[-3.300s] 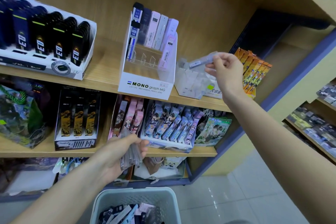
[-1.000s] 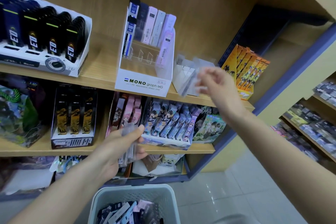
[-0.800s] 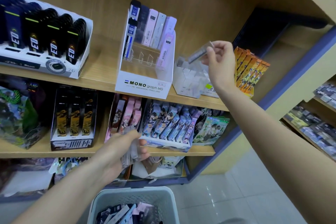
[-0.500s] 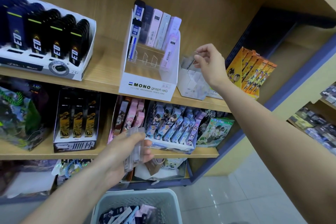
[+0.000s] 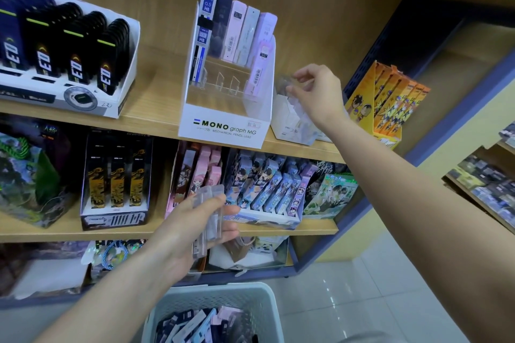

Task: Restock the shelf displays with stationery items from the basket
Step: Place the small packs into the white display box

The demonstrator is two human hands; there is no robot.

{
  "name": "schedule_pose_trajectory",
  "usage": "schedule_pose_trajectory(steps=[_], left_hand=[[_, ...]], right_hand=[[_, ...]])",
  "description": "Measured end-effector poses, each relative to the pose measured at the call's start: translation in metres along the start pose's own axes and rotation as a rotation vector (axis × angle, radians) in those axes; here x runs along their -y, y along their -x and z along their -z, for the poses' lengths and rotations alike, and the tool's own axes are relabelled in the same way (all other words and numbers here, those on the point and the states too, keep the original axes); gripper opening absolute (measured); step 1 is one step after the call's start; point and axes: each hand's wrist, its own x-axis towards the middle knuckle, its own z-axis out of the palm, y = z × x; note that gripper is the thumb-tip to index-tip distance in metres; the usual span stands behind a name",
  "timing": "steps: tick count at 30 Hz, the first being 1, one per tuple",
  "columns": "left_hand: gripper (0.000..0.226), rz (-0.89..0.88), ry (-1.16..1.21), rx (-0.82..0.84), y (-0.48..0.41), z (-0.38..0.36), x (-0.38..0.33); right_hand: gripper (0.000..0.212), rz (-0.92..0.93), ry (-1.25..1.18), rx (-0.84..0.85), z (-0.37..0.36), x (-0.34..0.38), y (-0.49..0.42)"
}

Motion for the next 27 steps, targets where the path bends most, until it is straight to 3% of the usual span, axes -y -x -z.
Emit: schedule_pose_trajectory(steps=[3,7,10,15,18,22,27], left_hand=[[0.012,-0.013,-0.043,0.007,0.001,-0.001,0.001],[0.015,-0.012,-0.140,0.053,0.002,-0.001,0.004],[0.017,-0.024,-0.247,0.087,0.005,-0.002,0.008],[0.013,-0.053,-0.359,0.138,0.012,-0.007,0.014],[0.009,-0.104,-0.399,0.149,0.014,-0.006,0.017],[0.020,-0.143,-0.389,0.104,0.009,0.000,0.016],[0.022,-0.066,-0.341,0.010,0.003,0.007,0.010]], right_hand=[[0.023,0.028,-0.012,-0.112,0.008,0.005,0.018],[0.013,0.121,-0.139,-0.190,0.018,0.020,0.076],[0.009,0.084,-0.201,-0.019,0.014,0.025,0.128],[0.021,-0.105,-0.234,0.539,-0.010,0.028,0.177],[0.014,-0.173,-0.348,0.669,-0.015,0.029,0.181],[0.006,-0.321,-0.576,0.699,-0.003,0.033,0.172],[0.009,-0.289,-0.533,0.464,0.036,0.034,0.140]])
